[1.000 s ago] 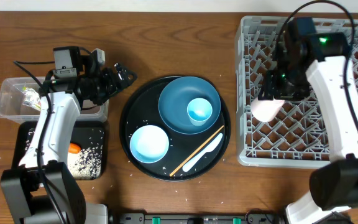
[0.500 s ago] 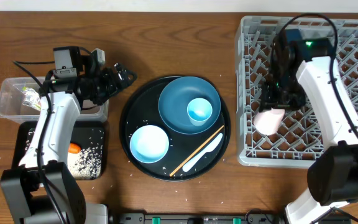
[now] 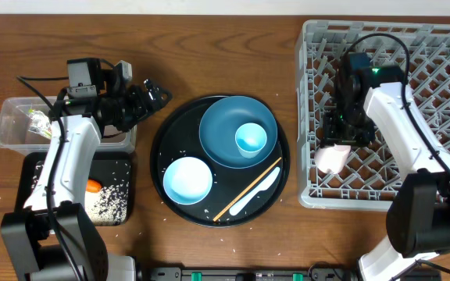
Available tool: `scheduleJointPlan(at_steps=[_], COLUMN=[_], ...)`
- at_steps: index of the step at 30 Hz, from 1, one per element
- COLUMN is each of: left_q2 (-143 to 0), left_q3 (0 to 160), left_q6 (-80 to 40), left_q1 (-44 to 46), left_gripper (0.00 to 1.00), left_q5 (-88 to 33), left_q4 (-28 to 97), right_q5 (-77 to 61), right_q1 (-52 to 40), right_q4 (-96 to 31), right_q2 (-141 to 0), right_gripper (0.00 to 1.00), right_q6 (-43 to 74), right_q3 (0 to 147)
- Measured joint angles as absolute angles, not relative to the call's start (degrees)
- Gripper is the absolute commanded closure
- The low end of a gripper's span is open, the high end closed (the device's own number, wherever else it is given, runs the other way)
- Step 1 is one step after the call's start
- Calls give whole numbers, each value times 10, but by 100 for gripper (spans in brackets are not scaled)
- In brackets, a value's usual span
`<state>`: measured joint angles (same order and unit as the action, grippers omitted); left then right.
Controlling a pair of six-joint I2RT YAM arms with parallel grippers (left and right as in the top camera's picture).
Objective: Sort waste into correct bins and load items into the dishwasher rack
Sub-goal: 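Release the cup in the rack and raise the right gripper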
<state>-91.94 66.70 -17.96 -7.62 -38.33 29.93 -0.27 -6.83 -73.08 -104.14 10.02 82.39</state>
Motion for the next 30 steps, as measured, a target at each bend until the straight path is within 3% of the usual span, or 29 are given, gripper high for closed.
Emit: scheduleJointPlan(at_steps=[3,8,11,12,15,18,30], left_q2=[-919,-919,-919,-919,-919,-919,-919], left_q3=[667,667,667,667,667,667,667], left_q6=[-180,-180,-180,-180,-180,-180,-180], left_q1=[-76,-76,-76,-76,-76,-76,-76], left_gripper=[2,2,2,2,2,2,2], left_q5=[-383,-383,-383,-383,-383,-383,-383], left_q4=[299,299,299,299,299,299,299], right_q5=[-4,-4,-6,-7,-11,-15,-72], right_q1=[-68,-68,-68,-68,-68,-68,-68], right_q4=[-736,-773,-801,-803,-812,-814,-766], right_q2=[-1042,-1041,-1033,-1029,-1010,-997,-995], right_gripper=[62,49,32,30,36,51,44], right_q6=[98,95,90,91,89,86,58], right_q3=[822,854,893,900,914,915,849])
